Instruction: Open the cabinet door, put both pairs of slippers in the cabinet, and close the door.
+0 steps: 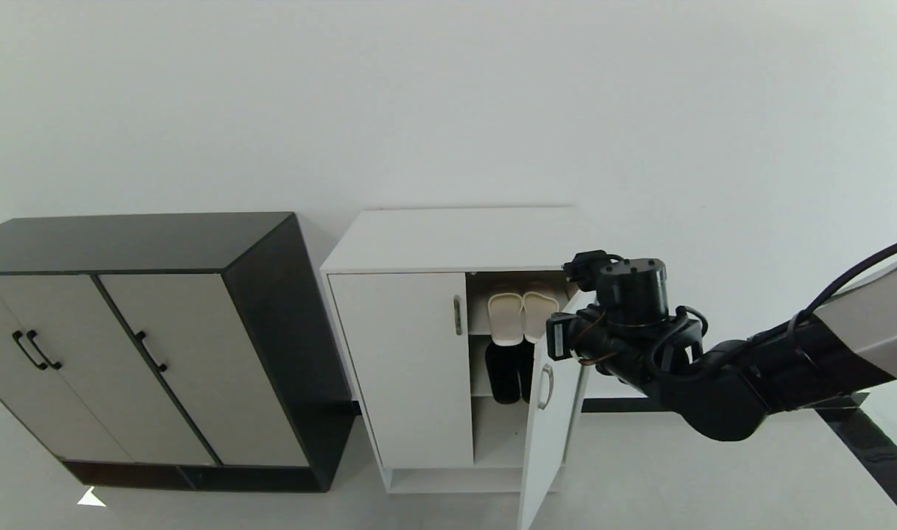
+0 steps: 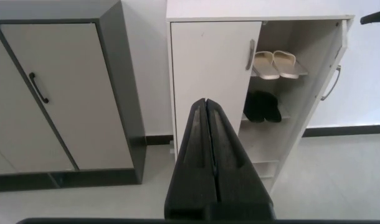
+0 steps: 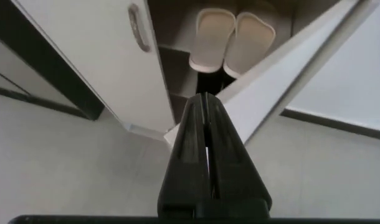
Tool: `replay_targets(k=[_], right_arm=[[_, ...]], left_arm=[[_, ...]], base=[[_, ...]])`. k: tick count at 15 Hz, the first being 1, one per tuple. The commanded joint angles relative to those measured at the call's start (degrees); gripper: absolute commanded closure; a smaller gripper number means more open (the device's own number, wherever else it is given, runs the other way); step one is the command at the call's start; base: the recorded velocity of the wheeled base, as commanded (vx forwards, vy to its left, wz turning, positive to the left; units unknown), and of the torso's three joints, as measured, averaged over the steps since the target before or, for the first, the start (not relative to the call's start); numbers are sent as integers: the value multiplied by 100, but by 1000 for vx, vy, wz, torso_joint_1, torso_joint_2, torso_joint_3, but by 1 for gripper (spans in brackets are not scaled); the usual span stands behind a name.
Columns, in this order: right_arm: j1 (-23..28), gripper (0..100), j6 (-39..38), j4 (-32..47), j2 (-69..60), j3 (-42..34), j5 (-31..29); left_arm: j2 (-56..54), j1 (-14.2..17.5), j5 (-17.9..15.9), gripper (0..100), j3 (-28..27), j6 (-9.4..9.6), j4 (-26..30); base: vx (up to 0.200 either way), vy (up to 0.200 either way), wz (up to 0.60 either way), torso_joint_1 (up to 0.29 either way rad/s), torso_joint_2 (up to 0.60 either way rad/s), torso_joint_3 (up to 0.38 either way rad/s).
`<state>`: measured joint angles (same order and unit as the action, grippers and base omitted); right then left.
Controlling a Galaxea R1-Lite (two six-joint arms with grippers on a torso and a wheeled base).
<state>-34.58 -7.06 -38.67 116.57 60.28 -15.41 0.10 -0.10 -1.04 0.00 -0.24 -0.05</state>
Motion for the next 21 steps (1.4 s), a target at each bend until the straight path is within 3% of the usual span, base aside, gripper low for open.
replay_targets(k=[1,4,7,21], right_arm=[[294,100,249,-176,-231,-623,354],[444,100,266,-185,-336,-1168,855],[567,100,266,-238,68,-913,873],[655,100,231,-264,1993,1592,899]], left_arm=[[-1,10,-2,100,0,-2,-4],[-1,1,-11,100,0,16,-4],[-1,10,-11,100,0,7,-4],[-1,1,7,100,0,7,-4]], base=[[0,0,0,0,0,0],[0,0,0,0,0,0],[0,0,0,0,0,0],[0,0,0,0,0,0]])
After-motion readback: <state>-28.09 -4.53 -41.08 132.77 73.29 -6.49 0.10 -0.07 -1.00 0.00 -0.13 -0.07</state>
